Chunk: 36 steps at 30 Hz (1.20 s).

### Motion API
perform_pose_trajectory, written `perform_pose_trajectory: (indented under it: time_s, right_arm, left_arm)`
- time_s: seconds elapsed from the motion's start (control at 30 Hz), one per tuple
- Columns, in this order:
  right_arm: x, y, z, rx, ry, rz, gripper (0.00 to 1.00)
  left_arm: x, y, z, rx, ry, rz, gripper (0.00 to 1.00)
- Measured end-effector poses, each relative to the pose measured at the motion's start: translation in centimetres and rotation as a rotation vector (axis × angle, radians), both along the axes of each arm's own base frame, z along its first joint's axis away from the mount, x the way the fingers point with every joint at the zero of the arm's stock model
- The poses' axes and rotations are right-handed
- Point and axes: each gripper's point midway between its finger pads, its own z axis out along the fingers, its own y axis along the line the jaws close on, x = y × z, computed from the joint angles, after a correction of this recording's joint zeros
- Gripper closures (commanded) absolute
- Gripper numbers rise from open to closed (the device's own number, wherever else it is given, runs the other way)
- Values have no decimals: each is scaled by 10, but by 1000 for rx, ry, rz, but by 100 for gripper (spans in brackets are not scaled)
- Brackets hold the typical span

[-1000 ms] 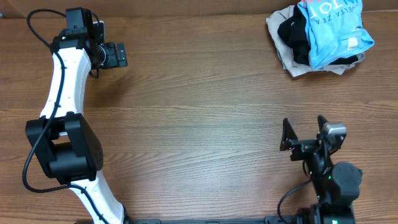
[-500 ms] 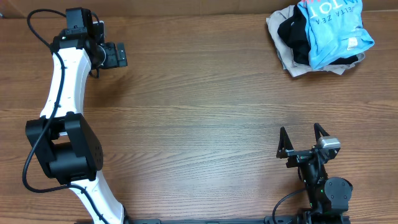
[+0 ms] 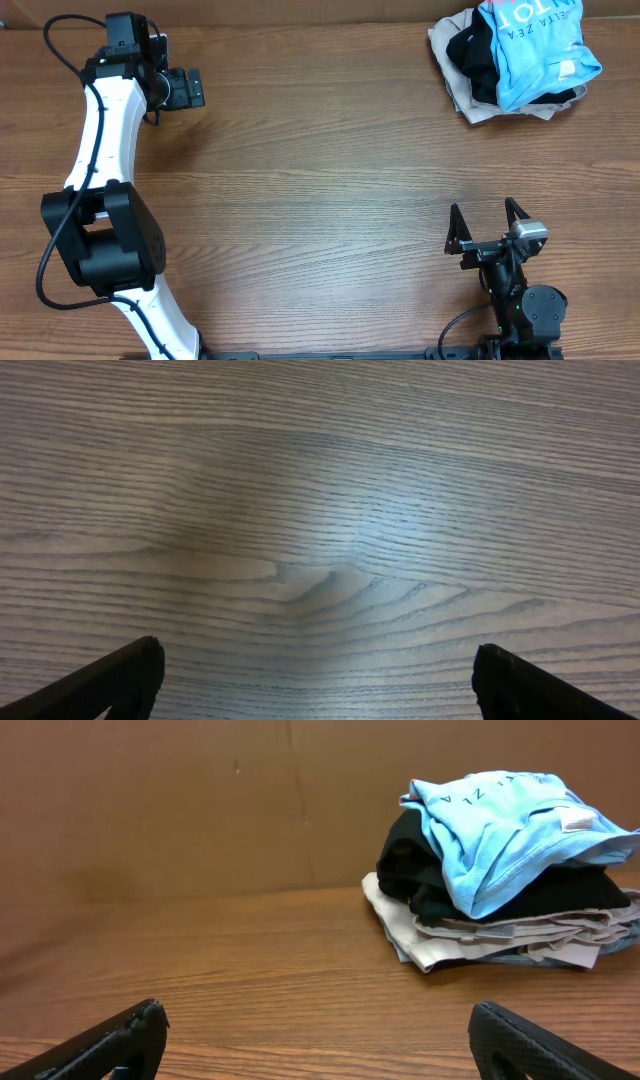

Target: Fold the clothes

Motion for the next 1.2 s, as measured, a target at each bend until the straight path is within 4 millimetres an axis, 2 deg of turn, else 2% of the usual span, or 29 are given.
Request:
perform_pose_trajectory:
  time_s: [0.8,0.9,0.97,1.07,1.13,1.2]
  right_arm:
    - [0,0,0,0,0,0,0]
    - [0,0,0,0,0,0,0]
    - [0,0,0,0,0,0,0]
    - [0,0,0,0,0,0,0]
    - [0,0,0,0,0,0,0]
    - [0,0,0,0,-1,0,0]
  left_arm:
    - [0,-1,0,0,0,-1,0]
    - [0,-5,6,2,-12,-10,0]
    - [-2,-13,19,5,-34,-24,0]
    - [-6,-31,62,16,-123,-61,0]
    - [-14,-46,103,21,-210,-89,0]
    - [-28,-60,153,26,-322,-116,0]
